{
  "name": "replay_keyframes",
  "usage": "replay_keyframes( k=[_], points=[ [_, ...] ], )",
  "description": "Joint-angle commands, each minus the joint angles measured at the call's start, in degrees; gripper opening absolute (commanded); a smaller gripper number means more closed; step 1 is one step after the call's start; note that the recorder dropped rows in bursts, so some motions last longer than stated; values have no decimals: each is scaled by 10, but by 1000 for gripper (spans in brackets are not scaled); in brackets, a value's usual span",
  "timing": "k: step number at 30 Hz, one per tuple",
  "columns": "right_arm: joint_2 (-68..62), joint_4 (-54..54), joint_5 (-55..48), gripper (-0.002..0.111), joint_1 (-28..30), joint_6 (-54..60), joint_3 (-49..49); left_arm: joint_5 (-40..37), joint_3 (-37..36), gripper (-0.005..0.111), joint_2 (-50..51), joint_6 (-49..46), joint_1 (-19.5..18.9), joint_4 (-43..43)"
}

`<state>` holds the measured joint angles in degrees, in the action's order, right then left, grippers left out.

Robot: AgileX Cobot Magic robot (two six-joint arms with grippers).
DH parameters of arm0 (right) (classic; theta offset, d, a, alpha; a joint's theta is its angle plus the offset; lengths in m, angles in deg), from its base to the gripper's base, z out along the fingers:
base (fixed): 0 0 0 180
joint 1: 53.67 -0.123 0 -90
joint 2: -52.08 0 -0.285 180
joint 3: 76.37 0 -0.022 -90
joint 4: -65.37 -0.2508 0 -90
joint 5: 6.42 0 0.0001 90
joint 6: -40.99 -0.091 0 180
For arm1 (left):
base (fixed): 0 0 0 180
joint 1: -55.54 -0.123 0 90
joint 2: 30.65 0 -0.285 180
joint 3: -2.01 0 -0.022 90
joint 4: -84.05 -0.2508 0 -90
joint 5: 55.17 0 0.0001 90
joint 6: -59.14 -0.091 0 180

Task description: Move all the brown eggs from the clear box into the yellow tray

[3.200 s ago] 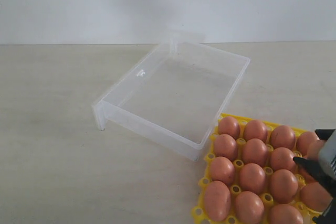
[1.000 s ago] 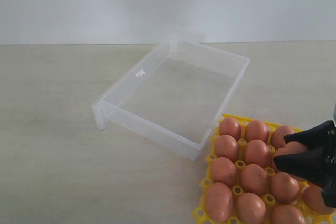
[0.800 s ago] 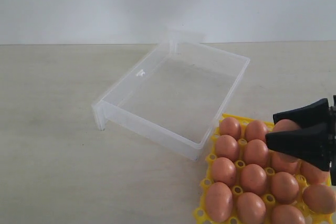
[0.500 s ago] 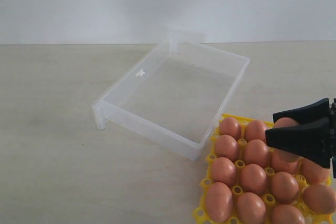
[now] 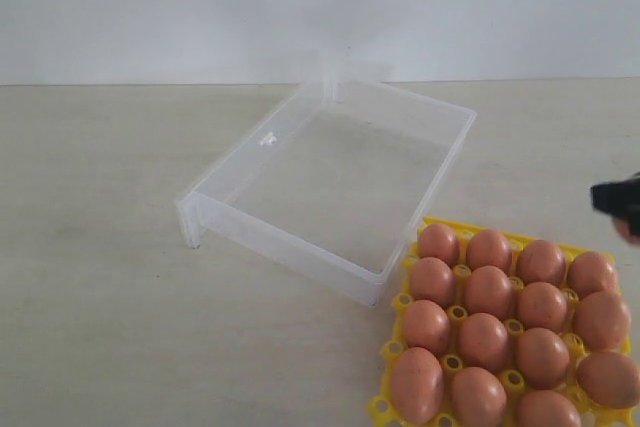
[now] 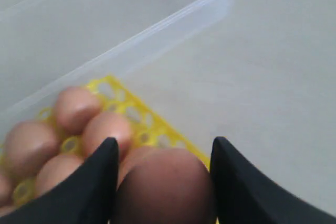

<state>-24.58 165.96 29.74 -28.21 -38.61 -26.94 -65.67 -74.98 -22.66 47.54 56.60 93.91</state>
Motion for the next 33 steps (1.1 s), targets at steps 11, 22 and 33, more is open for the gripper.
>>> replay_keyframes(
  k=[11,22,33],
  points=[
    [61,-6,338,0,-69,-136,-112,1,-2,4,-2,0,2,-1],
    [42,-6,335,0,-140,-113,21,1,-2,4,-2,0,2,-1],
    [52,-6,275,0,-140,-32,104,1,-2,4,-2,0,2,-1]
  ],
)
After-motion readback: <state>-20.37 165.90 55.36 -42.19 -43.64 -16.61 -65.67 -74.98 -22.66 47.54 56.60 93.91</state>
